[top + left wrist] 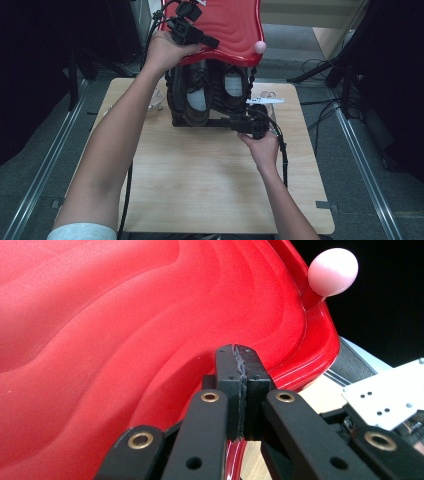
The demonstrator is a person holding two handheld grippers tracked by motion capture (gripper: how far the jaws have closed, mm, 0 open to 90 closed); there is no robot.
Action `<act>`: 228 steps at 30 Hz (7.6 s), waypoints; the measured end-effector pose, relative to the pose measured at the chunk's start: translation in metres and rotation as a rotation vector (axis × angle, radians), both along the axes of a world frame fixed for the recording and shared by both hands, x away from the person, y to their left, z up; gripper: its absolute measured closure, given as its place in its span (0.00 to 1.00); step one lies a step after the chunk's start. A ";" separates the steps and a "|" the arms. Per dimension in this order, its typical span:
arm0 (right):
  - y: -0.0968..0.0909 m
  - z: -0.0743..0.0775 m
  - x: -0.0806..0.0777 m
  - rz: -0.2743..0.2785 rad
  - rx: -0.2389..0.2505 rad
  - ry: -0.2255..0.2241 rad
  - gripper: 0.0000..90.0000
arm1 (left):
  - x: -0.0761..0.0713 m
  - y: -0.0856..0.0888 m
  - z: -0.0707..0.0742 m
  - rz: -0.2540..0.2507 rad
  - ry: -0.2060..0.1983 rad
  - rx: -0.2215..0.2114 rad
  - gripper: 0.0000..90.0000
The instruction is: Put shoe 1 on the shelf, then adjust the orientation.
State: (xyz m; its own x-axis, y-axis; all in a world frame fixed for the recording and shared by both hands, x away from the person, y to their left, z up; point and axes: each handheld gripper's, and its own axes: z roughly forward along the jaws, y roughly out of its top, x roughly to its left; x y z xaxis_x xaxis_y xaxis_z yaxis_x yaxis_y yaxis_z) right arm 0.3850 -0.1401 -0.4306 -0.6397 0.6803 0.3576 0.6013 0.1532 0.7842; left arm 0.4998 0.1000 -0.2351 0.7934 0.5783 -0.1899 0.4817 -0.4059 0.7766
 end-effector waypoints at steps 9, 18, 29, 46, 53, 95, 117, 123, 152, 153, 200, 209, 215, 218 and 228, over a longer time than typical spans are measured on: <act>0.023 -0.006 -0.009 0.066 -0.043 -0.009 0.62 | -0.001 0.000 0.000 0.004 0.001 -0.006 1.00; 0.039 -0.010 -0.013 0.096 -0.042 0.004 0.72 | 0.000 0.000 -0.001 0.006 0.004 -0.008 1.00; 0.060 -0.009 -0.017 0.125 -0.025 0.002 1.00 | -0.001 0.000 -0.001 0.006 0.003 -0.007 1.00; 0.080 0.012 -0.002 0.127 -0.060 -0.044 1.00 | -0.002 0.002 -0.001 0.021 -0.004 -0.014 1.00; 0.084 0.015 0.009 0.110 -0.044 -0.038 1.00 | -0.002 0.003 -0.002 0.021 -0.004 -0.018 1.00; 0.082 0.027 0.010 0.097 0.022 -0.049 1.00 | -0.033 0.026 0.007 0.045 0.014 0.018 0.67; 0.040 0.000 -0.028 0.131 -0.014 -0.022 0.77 | -0.081 0.070 0.003 0.032 -0.025 -0.005 0.54; 0.027 -0.005 -0.037 0.134 -0.004 -0.025 0.65 | -0.097 0.073 -0.011 0.019 -0.015 0.001 0.49; 0.000 -0.031 -0.060 0.181 -0.024 -0.027 0.43 | -0.145 0.097 -0.128 0.050 0.062 -0.024 0.43; 0.000 -0.032 -0.060 0.181 -0.023 -0.027 0.43 | -0.147 0.098 -0.134 0.048 0.065 -0.023 0.43; -0.014 -0.048 -0.056 0.130 -0.082 -0.012 0.41 | -0.063 0.206 -0.212 0.348 0.192 -0.059 1.00; -0.017 -0.051 -0.059 0.120 -0.105 -0.010 0.43 | -0.031 0.216 -0.204 0.413 0.191 -0.031 1.00; -0.028 -0.051 -0.065 0.093 -0.097 -0.009 0.43 | -0.016 0.211 -0.217 0.425 0.206 -0.045 1.00; -0.034 -0.051 -0.067 0.082 -0.092 -0.005 0.43 | -0.010 0.211 -0.228 0.443 0.222 -0.025 1.00; -0.042 -0.055 -0.065 0.052 -0.094 0.006 0.43 | -0.013 0.198 -0.233 0.370 0.253 -0.001 1.00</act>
